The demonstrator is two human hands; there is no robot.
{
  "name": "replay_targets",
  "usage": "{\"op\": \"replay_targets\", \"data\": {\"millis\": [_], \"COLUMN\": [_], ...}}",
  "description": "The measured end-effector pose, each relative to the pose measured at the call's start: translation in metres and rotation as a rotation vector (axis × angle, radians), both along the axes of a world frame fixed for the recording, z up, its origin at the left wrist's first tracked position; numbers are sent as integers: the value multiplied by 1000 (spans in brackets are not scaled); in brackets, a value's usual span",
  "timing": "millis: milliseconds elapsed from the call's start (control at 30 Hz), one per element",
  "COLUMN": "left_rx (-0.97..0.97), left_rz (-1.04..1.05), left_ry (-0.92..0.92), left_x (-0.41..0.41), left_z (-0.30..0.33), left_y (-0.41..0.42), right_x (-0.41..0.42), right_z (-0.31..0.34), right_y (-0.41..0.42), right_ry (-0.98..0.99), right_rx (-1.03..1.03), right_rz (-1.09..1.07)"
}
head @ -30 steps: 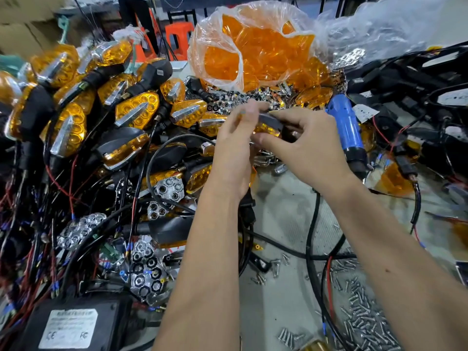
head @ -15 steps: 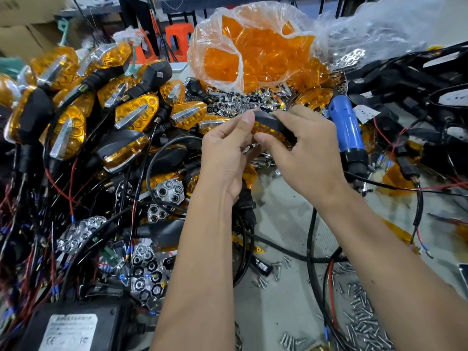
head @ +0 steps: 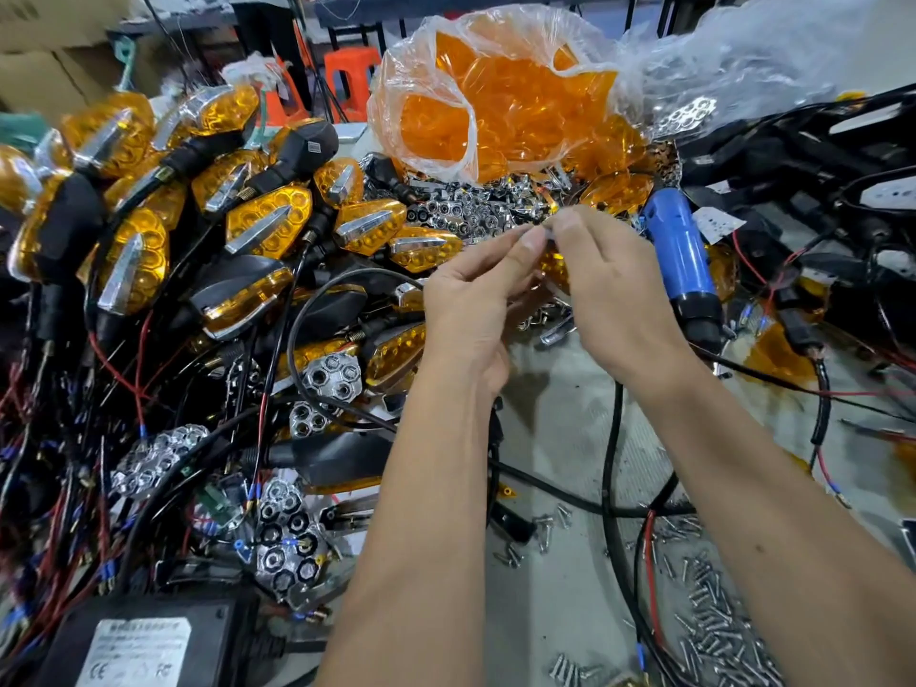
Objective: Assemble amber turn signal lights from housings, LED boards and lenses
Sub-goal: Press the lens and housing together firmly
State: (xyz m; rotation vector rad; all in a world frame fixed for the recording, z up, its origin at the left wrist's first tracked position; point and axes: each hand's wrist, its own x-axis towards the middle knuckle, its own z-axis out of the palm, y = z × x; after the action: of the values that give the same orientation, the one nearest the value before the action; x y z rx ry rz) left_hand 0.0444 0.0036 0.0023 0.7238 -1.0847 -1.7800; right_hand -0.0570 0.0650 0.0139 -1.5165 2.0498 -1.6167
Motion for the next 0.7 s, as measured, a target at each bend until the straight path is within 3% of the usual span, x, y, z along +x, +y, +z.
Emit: {"op": "replay_targets", "data": {"millis": [100, 267, 533, 700], "left_rx": [-117, -256, -271, -256], "left_rz": [-188, -369, -343, -360], "left_ry": [28, 5, 2, 50], "left_x": [7, 23, 19, 21], "left_z": [0, -1, -4, -4], "left_y": [1, -8, -6, -4], "right_x": [4, 1, 0, 0], "right_z": [-1, 0, 0, 1], "right_y": [-1, 0, 5, 6], "right_ry": [54, -5, 148, 208], "right_rx": [-43, -161, -123, -168], "right_rz": [-271, -296, -448, -425]}}
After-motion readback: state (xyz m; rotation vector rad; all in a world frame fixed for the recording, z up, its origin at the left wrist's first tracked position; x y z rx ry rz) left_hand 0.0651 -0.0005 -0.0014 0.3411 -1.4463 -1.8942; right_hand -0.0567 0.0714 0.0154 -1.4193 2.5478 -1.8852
